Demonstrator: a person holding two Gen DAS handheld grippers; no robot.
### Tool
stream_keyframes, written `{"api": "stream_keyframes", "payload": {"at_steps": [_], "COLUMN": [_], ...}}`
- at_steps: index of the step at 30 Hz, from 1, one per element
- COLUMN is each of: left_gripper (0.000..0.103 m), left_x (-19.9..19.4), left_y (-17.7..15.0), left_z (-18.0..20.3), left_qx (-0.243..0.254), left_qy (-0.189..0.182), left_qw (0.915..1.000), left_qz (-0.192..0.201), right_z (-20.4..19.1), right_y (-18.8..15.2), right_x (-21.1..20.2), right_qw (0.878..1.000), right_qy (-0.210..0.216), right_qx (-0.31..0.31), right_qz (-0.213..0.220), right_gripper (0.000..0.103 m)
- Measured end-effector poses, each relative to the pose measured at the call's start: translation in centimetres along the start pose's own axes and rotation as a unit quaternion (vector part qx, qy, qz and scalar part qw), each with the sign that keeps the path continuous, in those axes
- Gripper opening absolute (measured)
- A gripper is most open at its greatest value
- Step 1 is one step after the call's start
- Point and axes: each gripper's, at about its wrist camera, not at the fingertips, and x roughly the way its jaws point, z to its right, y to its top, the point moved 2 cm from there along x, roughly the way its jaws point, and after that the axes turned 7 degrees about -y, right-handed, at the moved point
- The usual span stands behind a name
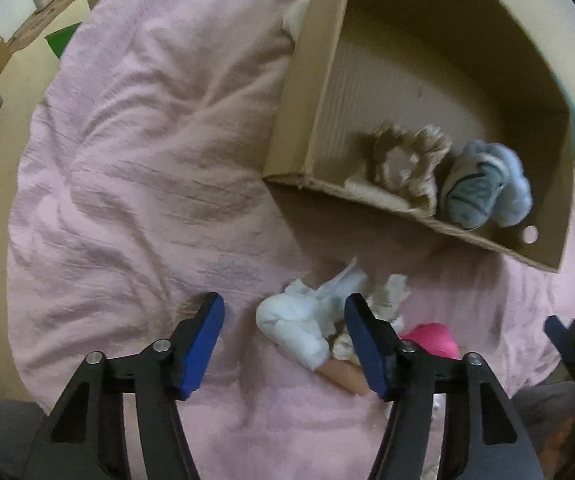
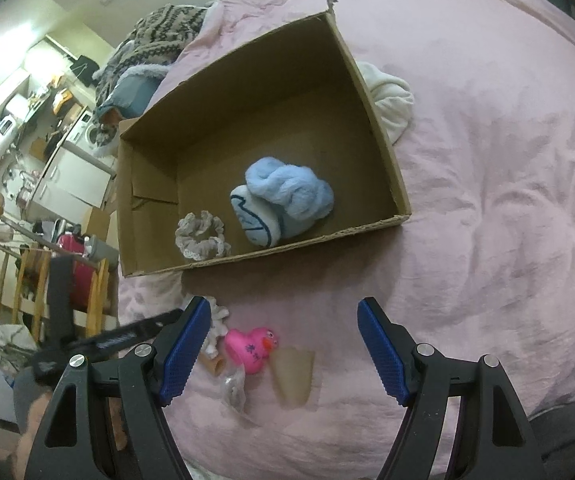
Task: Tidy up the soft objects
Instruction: 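Grasp the white sock bundle with the left tool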
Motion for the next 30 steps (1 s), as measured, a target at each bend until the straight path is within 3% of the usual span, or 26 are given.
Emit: {"api": "stream_keyframes", "payload": {"at_steps": [3, 4, 5, 12, 22, 23, 26, 30], "left_gripper": [0.046, 0.033, 0.029, 0.027, 0.027, 0.027, 0.027, 0.027], "left_x": [0.6, 0.6, 0.5, -2.1, -7.3, -7.6, -8.1, -8.3], "left_y": [0.1, 0.1, 0.0, -1.2, -4.6, -5.0, -6.1, -6.4], "left_z": [-0.1, -0.1, -0.1, -0.5, -0.3, -0.1, 0.4, 0.6], "left_qx": [-0.002, -0.004, -0.006, -0.015, 0.029, 0.037, 0.051, 0.052], "left_qy": [0.003, -0.001, -0.003, -0.024, 0.006, 0.009, 0.016, 0.027], "left_qw": [1.0000, 1.0000, 1.0000, 0.9996, 0.9980, 0.9975, 0.9962, 0.9948], "left_qz": [-0.003, -0.004, -0.004, 0.003, 0.056, 0.059, 0.068, 0.083], "right_z": [0.0, 0.0, 0.0, 0.3, 0.6, 0.5, 0.1, -0.5], "right_y": [0.0, 0.0, 0.0, 0.1, -1.1, -1.3, -2.3, -3.4], "right_x": [0.2, 0.3, 0.3, 0.4, 2.3, 2.5, 3.9, 5.5], "right_qw": [1.000, 1.000, 1.000, 1.000, 0.997, 0.996, 0.993, 0.988], "right_qy": [0.000, 0.001, 0.001, -0.003, 0.018, 0.020, 0.010, 0.003], "right_qx": [0.000, 0.000, -0.001, 0.005, 0.018, 0.018, 0.004, -0.011], "right_qz": [-0.003, -0.004, -0.004, -0.010, -0.076, -0.084, -0.121, -0.153], "right_gripper": [0.080, 0.080, 0.080, 0.080, 0.080, 0.078, 0.054, 0.052]}}
